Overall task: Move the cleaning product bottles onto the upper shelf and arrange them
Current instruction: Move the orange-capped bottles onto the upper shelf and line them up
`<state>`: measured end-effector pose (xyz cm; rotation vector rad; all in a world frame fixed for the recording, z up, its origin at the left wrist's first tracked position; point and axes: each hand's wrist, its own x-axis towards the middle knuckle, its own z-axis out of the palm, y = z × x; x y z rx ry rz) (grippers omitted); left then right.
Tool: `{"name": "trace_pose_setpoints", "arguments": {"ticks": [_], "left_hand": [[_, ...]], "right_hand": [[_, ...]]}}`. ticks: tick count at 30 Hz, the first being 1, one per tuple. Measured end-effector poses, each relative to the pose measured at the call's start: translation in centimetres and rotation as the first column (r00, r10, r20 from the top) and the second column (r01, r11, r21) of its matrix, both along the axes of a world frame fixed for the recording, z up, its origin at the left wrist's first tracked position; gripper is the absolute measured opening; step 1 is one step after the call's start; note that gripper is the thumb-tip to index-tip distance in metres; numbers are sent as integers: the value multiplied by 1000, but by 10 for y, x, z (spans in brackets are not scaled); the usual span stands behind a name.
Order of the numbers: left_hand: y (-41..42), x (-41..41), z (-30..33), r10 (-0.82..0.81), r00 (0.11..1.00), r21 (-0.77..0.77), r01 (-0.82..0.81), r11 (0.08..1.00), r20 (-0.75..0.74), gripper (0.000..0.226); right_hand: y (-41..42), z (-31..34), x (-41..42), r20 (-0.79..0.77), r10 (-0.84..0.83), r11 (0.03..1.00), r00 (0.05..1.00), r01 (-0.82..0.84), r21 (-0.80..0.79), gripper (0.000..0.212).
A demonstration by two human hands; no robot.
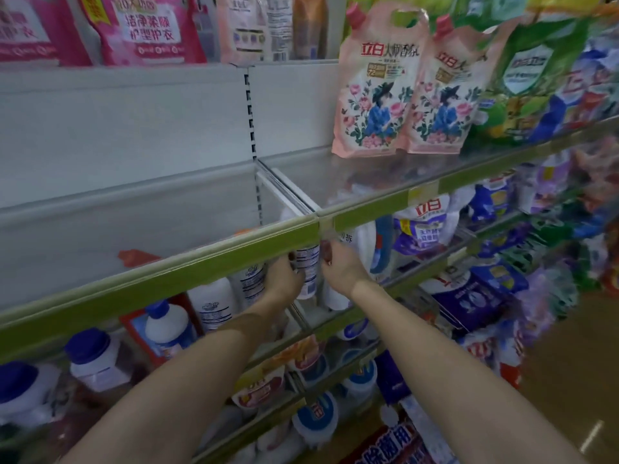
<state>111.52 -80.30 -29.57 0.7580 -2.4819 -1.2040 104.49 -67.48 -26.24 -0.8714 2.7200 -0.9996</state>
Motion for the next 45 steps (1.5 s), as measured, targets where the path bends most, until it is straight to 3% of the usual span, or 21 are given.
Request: {"name": "trace_pose_setpoints", "arguments": {"ticks": [3, 5, 7, 11, 14, 17, 23, 36, 41, 45], "left_hand": [[8, -6, 8, 118, 993, 11, -118, 993, -31, 3], [9, -12, 11, 177, 984, -18, -177, 984, -25, 17], [7, -17, 13, 198, 980, 3, -198, 980, -5, 13], [13, -22, 15, 191, 982, 120, -191, 974, 12, 44], [19, -24, 13, 214, 977, 127, -214, 969, 16, 47], [24, -23, 12, 251, 968, 193, -249, 949, 15, 46], [33, -20, 13, 329, 944, 327, -305, 894, -17, 51], [37, 6, 21, 240, 971, 369, -220, 903, -10, 28], [46, 19, 23, 261, 965, 359, -238, 902, -15, 36], [53, 35, 23, 329, 944, 377, -296, 877, -23, 39]], "right_hand": [[-4, 7, -24, -34, 46, 999, 998, -45, 25, 17], [-6, 12, -35, -38, 92, 994, 995, -89, 55, 14], [-7, 17, -41, -22, 144, 985, 989, -141, 99, 15], [-5, 23, -48, 66, 225, 963, 972, -232, 137, 27], [-3, 23, -53, 120, 269, 954, 956, -282, 102, 17], [-1, 21, -56, 160, 300, 949, 940, -311, 49, 24], [-3, 15, -60, 120, 338, 935, 934, -348, 75, 14], [-9, 11, -56, 70, 373, 911, 925, -380, 160, 11], [-9, 15, -46, 16, 399, 878, 917, -387, 281, 27], [-14, 17, -28, 33, 452, 845, 891, -440, 304, 25]]}}
